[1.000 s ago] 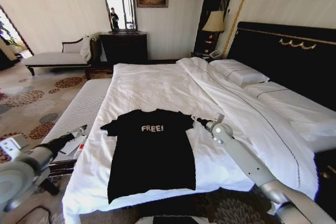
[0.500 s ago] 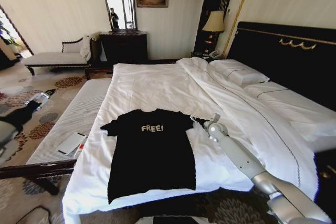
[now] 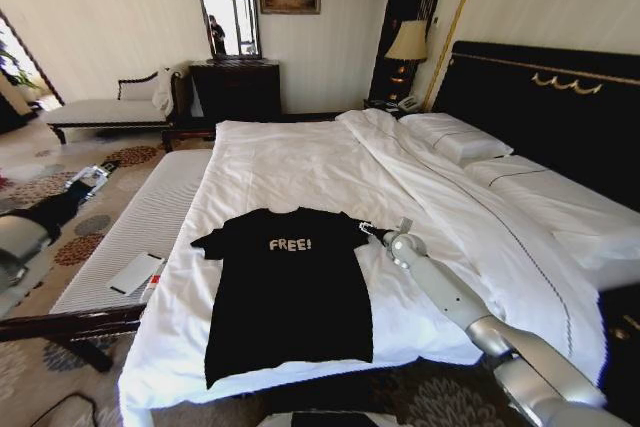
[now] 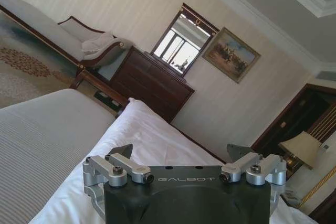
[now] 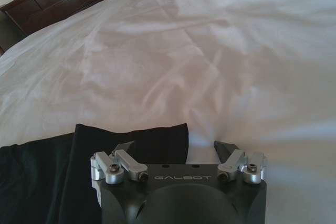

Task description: Fold the clothes on the bed.

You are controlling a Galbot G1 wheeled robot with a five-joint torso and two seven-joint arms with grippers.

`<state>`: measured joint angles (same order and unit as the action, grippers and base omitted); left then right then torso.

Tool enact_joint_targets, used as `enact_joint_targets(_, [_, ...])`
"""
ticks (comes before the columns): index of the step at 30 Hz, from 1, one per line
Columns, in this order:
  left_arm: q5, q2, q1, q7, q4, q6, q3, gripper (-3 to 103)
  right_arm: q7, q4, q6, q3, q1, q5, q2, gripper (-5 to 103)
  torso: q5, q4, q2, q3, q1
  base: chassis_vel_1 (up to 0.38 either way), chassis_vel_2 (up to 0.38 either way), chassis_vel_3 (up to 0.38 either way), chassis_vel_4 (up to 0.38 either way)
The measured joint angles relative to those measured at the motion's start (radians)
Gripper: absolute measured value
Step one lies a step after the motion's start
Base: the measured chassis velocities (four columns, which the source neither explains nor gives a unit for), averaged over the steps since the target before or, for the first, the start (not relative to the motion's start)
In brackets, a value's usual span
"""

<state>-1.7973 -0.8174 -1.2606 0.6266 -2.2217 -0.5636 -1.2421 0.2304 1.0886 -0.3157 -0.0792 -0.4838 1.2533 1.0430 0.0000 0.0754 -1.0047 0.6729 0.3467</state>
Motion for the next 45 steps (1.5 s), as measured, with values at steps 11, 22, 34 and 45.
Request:
enact_joint_targets(11, [0.011, 0.006, -0.004, 0.000, 0.019, -0.003, -0.001, 100, -0.016, -0.025, 0.007, -0.010, 0.015, -0.009, 0.012, 47, 0.0001, -0.0001, 0.000, 0.000, 0.000, 0.000, 0.000, 0.000, 0.000])
enact_joint_targets(22, [0.001, 0.001, -0.003, -0.002, 0.019, 0.002, -0.018, 100, -0.025, -0.024, 0.020, -0.003, 0.003, -0.028, -0.004, 9, 0.0001, 0.0000, 0.000, 0.000, 0.000, 0.000, 0.000, 0.000, 0.000])
enact_joint_targets(34, [0.001, -0.001, -0.020, -0.003, 0.015, 0.002, -0.029, 100, -0.022, 0.036, 0.036, -0.008, 0.004, -0.012, -0.026, 0, 0.0001, -0.0001, 0.000, 0.000, 0.000, 0.000, 0.000, 0.000, 0.000])
enact_joint_targets(45, [0.001, -0.002, -0.008, -0.002, 0.043, 0.002, -0.032, 100, 0.028, 0.109, 0.032, 0.013, 0.022, 0.043, -0.054, 0, -0.0001, -0.0001, 0.000, 0.000, 0.000, 0.000, 0.000, 0.000, 0.000])
